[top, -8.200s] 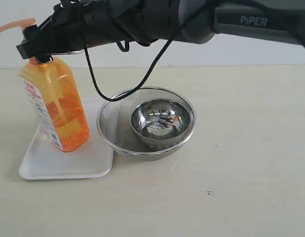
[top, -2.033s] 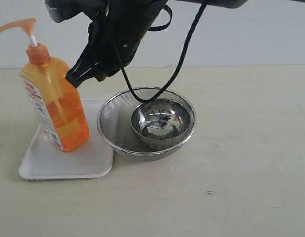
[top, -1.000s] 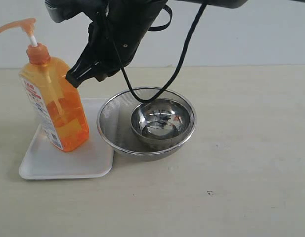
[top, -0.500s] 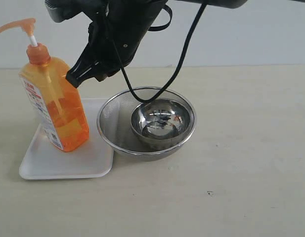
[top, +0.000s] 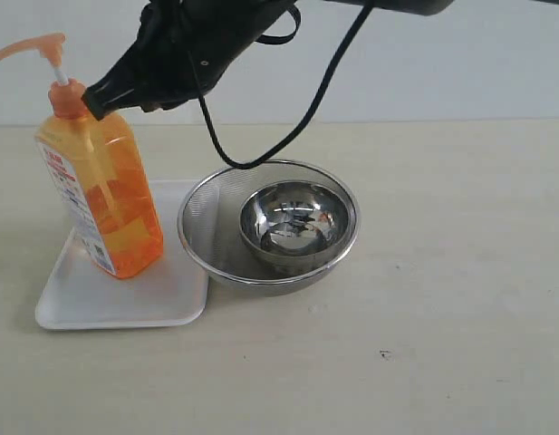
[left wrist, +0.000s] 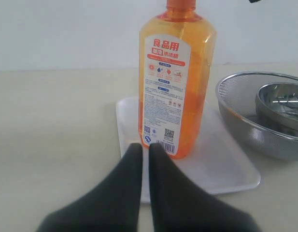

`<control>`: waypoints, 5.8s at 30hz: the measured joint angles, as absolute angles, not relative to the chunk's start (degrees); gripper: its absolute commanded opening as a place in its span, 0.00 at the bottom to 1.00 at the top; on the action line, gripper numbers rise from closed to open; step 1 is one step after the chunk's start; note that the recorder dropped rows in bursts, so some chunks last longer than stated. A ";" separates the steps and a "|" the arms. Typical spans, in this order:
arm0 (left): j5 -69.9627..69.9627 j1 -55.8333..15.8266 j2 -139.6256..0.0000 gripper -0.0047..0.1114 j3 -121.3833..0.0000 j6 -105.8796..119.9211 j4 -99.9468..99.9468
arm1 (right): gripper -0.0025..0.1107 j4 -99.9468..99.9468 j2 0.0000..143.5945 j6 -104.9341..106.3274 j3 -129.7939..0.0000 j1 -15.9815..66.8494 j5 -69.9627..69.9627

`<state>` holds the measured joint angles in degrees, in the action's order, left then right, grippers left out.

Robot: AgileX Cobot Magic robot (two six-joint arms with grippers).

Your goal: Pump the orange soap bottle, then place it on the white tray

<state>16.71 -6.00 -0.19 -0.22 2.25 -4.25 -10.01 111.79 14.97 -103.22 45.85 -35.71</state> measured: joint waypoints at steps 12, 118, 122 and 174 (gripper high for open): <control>16.71 -6.00 -0.19 0.08 -0.22 2.25 -4.25 | 0.02 -11.19 112.43 18.49 -103.22 45.85 -27.06; 16.71 -6.00 -0.19 0.08 -0.22 2.25 -4.35 | 0.36 -11.27 116.01 27.76 -103.22 50.21 -44.52; 16.71 -6.00 -0.19 0.08 -0.22 2.25 -4.35 | 0.63 -12.07 114.58 27.76 -103.22 50.80 -41.88; 16.71 -6.00 -0.19 0.08 -0.22 2.25 -4.35 | 0.56 -20.83 120.74 26.08 -103.22 53.69 -4.18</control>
